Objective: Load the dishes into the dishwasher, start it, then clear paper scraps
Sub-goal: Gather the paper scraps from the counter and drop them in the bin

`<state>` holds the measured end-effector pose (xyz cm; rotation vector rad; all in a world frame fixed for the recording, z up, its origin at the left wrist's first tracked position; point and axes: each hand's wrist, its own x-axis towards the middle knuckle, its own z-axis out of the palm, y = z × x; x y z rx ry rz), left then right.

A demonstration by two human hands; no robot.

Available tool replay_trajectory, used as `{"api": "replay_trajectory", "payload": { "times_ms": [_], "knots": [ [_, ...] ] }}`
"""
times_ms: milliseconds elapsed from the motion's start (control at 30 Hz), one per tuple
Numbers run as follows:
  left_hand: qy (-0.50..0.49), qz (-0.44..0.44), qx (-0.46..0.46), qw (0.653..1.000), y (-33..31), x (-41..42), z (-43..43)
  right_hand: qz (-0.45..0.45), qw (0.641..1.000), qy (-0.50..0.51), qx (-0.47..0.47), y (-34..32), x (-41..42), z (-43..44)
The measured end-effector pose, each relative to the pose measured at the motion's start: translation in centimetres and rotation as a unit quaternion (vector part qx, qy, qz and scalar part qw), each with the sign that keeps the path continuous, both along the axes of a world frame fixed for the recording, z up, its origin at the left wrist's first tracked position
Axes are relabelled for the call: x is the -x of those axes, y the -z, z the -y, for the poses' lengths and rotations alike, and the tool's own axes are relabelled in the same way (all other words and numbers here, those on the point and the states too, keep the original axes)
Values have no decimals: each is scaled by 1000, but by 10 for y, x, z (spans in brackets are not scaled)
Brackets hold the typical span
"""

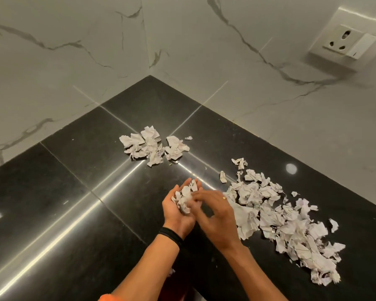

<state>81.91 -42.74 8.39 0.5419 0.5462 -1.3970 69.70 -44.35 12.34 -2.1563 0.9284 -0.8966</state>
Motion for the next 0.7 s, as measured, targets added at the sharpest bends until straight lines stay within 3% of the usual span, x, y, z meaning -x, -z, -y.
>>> {"api": "replay_trajectory", "payload": {
  "times_ms": [67,167,267,367,467,567,633,700],
  "knots": [
    [10,8,10,1000,-1,-9,4,-12,997,72,-23,1,-2,26],
    [11,-2,10,1000,-4,-19,11,-153,976,149,-39,19,5,82],
    [21,4,3,1000,-6,-28,12,-327,936,123,-37,41,6,123],
    [23,-2,-7,1000,-3,-38,15,-376,919,116,-30,52,-4,136],
    [21,-2,-13,1000,0,-45,19,-335,932,137,-39,48,-14,129],
    [27,6,-19,999,3,-46,27,-152,964,168,-137,22,-28,102],
    [40,24,-17,999,4,-45,31,-52,974,118,-186,0,-40,80],
    [61,40,-3,997,5,-41,35,-19,977,52,-204,-15,-49,62]
  ]
}}
